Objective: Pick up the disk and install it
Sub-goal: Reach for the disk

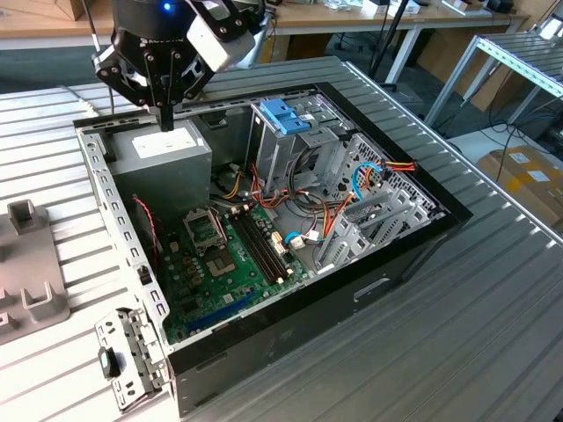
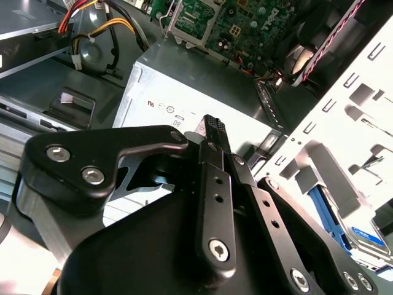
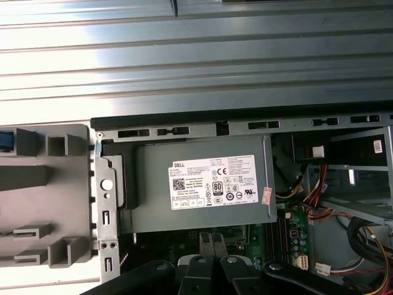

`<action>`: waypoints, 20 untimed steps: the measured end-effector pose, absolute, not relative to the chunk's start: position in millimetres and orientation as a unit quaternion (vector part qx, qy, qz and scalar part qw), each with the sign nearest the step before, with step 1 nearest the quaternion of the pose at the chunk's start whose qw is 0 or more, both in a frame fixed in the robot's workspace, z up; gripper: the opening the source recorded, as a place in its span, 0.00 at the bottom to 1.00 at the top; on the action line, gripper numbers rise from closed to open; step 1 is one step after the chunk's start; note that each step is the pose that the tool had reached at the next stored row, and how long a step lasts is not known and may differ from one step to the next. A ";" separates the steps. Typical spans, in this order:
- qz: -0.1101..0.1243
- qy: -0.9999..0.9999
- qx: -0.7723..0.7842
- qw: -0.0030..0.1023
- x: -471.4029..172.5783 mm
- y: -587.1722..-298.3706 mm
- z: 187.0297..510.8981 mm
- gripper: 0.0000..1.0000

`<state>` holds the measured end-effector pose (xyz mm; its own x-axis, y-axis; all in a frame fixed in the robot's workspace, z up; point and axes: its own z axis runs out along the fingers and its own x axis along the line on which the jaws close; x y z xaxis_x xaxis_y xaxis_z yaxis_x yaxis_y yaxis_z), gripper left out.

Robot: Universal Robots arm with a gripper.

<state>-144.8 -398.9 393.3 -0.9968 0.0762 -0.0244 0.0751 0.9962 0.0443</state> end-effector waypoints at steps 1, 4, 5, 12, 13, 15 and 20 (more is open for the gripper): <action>0.022 0.999 0.038 0.013 -145.0 -398.9 393.3 0.11; 0.022 0.999 0.038 0.013 -145.6 -398.9 393.3 0.11; 0.022 0.999 0.038 0.013 -145.8 -398.9 393.3 0.11; 0.022 0.999 0.038 0.013 -148.3 -398.9 393.3 0.11; 0.022 0.999 0.038 0.013 -148.5 -398.9 393.3 0.11; 0.022 0.999 0.038 0.013 -148.8 -398.9 393.3 0.11; 0.022 0.999 0.038 0.013 -149.6 -398.9 393.3 0.11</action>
<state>-149.6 -398.9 393.3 -0.9968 0.0762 -0.0245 0.0751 0.9962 0.0444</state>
